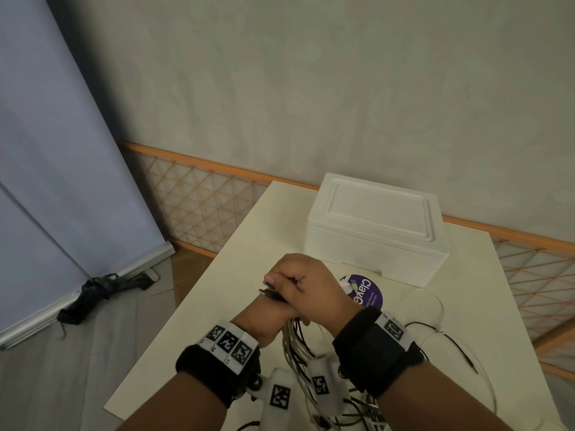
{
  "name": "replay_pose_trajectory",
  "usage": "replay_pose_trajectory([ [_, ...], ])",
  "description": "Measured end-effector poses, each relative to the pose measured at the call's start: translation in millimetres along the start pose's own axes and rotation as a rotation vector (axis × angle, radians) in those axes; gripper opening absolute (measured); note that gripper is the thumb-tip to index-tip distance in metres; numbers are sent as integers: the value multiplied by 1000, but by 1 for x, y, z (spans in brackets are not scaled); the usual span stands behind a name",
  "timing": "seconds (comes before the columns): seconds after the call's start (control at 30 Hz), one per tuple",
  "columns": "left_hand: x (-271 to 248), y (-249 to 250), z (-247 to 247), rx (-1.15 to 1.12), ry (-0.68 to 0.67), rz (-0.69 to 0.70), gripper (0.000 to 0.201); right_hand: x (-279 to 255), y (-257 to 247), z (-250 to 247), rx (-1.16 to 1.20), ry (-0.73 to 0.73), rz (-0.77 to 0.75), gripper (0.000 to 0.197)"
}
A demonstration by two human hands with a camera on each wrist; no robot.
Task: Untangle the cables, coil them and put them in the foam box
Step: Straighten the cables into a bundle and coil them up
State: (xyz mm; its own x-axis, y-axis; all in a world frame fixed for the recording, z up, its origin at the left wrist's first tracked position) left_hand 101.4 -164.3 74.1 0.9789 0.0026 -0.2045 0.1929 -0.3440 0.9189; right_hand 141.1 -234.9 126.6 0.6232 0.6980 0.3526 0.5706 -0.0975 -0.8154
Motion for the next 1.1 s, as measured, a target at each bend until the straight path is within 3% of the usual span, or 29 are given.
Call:
replay_pose_trajectory([
  [0.07, 1, -4, 1, -99, 2, -49, 6, -2, 2, 0, 99, 7, 63, 18],
  [0.13, -1, 0, 1, -169, 18, -56, 10, -4, 3, -1, 203, 7, 100, 21],
  [0.2, 0, 4, 1, -104, 10, -29, 8, -3, 2, -1, 219, 0, 106, 19],
  [0.33, 2, 10, -5, -7, -13, 21, 23, 2, -3, 0, 185, 98, 125, 10],
  [0.5, 1, 15, -5, -68, -37, 73, 4, 6, -4, -6, 177, 110, 180, 15],
  [0.67, 6, 9, -5, -100, 44, 67, 10, 3, -9, -5, 131, 147, 80, 39],
  [0.77, 9, 17, -10, -262, 87, 124, 10, -3, 1, -11, 355, 232, 141, 78],
  [0.87, 11, 23, -21, -539, 157, 98, 17, -17, 18, 5, 424, 49, 322, 109],
  [0.97, 16, 12, -26, -518, 166, 54, 50, -31, 31, 24, 448, -72, 409, 92],
  [1.1, 13, 4, -26, -343, 269, 134, 27, -34, 34, 26, 257, -67, 494, 49],
])
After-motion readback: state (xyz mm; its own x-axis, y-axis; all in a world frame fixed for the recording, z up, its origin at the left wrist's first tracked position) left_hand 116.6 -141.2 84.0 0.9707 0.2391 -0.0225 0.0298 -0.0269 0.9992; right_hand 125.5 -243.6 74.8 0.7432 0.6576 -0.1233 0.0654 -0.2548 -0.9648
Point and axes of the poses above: each hand's wrist, its own x-axis towards the middle knuckle, its own z-axis out of the palm, y = z × x, the point moved 4 cm from there along x, towards the middle knuckle, and after that the axes turned 9 degrees about x, right-handed, at the moved point
